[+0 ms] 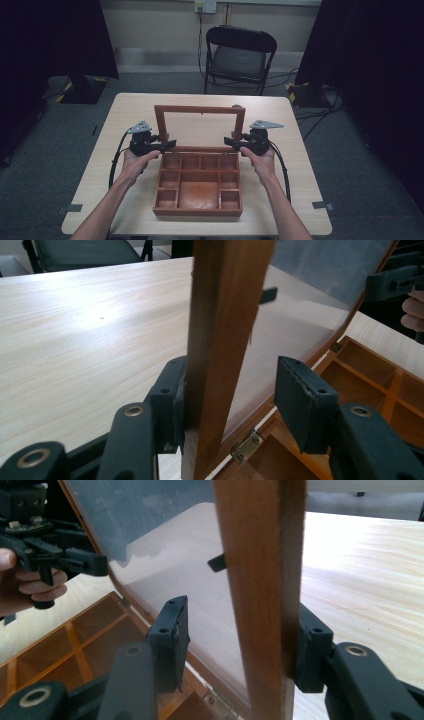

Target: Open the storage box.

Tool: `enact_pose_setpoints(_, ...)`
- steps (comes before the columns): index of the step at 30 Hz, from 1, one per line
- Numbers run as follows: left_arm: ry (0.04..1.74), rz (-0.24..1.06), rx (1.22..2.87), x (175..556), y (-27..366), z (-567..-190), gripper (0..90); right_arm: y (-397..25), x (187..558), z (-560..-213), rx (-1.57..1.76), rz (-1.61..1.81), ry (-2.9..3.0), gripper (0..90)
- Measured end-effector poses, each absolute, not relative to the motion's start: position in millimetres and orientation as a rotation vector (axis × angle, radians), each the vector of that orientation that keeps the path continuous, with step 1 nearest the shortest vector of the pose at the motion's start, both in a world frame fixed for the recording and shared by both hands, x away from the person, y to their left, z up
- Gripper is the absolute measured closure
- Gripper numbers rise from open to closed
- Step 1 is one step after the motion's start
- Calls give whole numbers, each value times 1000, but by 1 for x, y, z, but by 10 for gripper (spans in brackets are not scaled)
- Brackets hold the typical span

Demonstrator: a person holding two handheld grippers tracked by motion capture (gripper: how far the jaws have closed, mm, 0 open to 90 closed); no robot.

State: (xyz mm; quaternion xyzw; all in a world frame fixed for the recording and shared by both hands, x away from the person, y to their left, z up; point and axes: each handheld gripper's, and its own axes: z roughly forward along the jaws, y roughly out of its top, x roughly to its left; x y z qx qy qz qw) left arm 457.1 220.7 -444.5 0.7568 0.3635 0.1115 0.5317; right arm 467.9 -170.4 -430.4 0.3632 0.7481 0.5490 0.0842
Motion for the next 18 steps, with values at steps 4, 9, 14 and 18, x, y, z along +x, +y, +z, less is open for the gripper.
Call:
enact_pose_setpoints(4, 881, 261, 1800, 460, 221, -446, 497, -171, 472, -432, 1097, 1639, 2223, 509)
enact_pose_setpoints(9, 904, 259, 1796, 465, 220, -448, 501, -168, 477, -434, 1122, 1622, 2205, 488)
enact_pose_setpoints(14, 927, 231, 1766, 470, 221, -450, 523, -168, 481, -437, 1140, 1634, 2192, 493)
enact_pose_setpoints(18, 938, 216, 1762, 473, 221, -451, 525, -168, 483, -438, 1149, 1623, 2187, 493)
